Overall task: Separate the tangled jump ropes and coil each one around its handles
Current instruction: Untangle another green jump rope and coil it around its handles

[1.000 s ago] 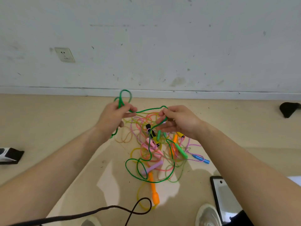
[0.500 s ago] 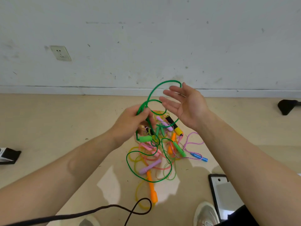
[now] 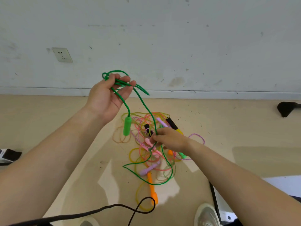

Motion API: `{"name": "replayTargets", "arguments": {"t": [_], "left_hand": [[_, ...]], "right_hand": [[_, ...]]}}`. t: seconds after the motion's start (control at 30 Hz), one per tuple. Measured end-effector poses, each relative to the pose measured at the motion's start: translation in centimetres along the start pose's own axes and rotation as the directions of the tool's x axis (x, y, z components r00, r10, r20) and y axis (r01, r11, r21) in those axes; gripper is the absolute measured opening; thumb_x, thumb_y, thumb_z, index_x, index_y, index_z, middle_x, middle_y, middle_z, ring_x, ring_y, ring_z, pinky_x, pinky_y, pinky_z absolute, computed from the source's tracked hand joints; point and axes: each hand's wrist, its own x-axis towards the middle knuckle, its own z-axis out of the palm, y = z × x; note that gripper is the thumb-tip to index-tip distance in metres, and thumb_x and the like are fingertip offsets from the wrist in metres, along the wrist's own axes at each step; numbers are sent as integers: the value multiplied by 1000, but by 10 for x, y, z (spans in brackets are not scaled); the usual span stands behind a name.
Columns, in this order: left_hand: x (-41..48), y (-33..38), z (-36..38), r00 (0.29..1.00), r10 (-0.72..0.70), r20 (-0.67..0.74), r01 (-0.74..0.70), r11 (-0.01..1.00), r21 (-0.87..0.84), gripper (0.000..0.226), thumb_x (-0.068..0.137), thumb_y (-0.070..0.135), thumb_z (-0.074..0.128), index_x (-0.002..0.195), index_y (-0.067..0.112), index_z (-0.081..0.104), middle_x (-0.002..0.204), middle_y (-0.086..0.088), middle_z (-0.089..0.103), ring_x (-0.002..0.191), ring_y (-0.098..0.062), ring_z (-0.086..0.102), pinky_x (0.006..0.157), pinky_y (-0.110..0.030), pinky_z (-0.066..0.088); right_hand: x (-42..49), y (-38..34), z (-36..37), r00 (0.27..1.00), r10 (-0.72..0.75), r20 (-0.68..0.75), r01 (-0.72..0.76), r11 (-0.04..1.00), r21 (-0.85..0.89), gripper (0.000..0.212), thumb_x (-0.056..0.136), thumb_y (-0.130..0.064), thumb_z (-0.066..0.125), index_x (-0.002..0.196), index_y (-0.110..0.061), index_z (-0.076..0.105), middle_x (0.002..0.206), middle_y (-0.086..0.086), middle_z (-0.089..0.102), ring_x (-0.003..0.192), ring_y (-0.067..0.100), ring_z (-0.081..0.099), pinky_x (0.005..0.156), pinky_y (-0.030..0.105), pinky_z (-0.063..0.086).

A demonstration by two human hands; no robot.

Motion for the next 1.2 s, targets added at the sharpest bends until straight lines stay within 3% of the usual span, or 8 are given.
{"name": "replayTargets", "arguments": {"t": [0.2,0.5,0.63,0.7,0.77,0.93,1.07,1.2], "left_hand": [[9,-16,-32,981,180,-76,-130,891,435,11,104,12,48,98,13,57,88,-8,65,91,-26,65,86,-34,57],[-28,-70,-17,962,-196,188,-1,689,725,38,91,46,57,105,11,63,109,-6,74,98,-23,72,83,-36,58],[-32,-72,-13,957,-177,230,-71,625,777,17,101,26,54,98,12,63,101,-3,76,87,-20,74,79,-37,59],[-29,-66,-9,976,-156,152,5,714,700,25,105,24,47,95,8,63,97,-6,77,86,-21,75,78,-33,60],[-24,-56,-4,984,-140,109,54,821,569,27,106,22,45,89,8,61,98,-9,76,85,-24,75,77,-31,61],[-17,-32,7,981,-164,99,132,954,268,25,106,22,42,89,10,54,95,-10,76,91,-29,75,70,-28,61],[-15,-22,16,981,-156,112,144,983,112,27,107,24,40,87,12,54,94,-9,76,93,-28,75,68,-27,60],[-7,-11,11,997,-71,43,71,997,4,26,107,23,42,86,12,54,94,-9,75,95,-28,74,69,-26,59]], "right_hand": [[-1,-15,-27,973,-80,-217,158,914,373,22,105,-18,46,105,-6,65,88,8,76,67,17,69,70,30,54],[-10,-54,-47,955,-127,-269,297,418,858,18,106,-16,44,104,-5,59,88,7,75,73,20,73,67,28,60],[-10,-54,-54,940,-72,-335,341,271,900,22,106,-19,44,107,-2,58,90,14,76,83,23,75,71,30,61],[-12,-52,-54,952,-37,-303,298,332,895,34,107,-29,42,107,-1,60,90,14,76,83,24,75,72,32,62],[-15,-48,-50,959,37,-280,217,538,815,36,106,-31,40,97,-4,64,80,10,73,70,23,73,64,31,59],[-23,-37,-26,981,-20,-194,94,919,383,21,86,5,49,89,-8,66,86,13,65,79,20,57,64,23,47],[-18,-16,-1,996,-45,79,32,986,164,23,96,-10,57,117,-4,64,119,17,64,89,10,54,67,14,44],[-1,12,1,988,55,147,-51,998,-29,23,101,-26,52,86,-13,64,110,16,71,83,17,62,68,27,48]]}}
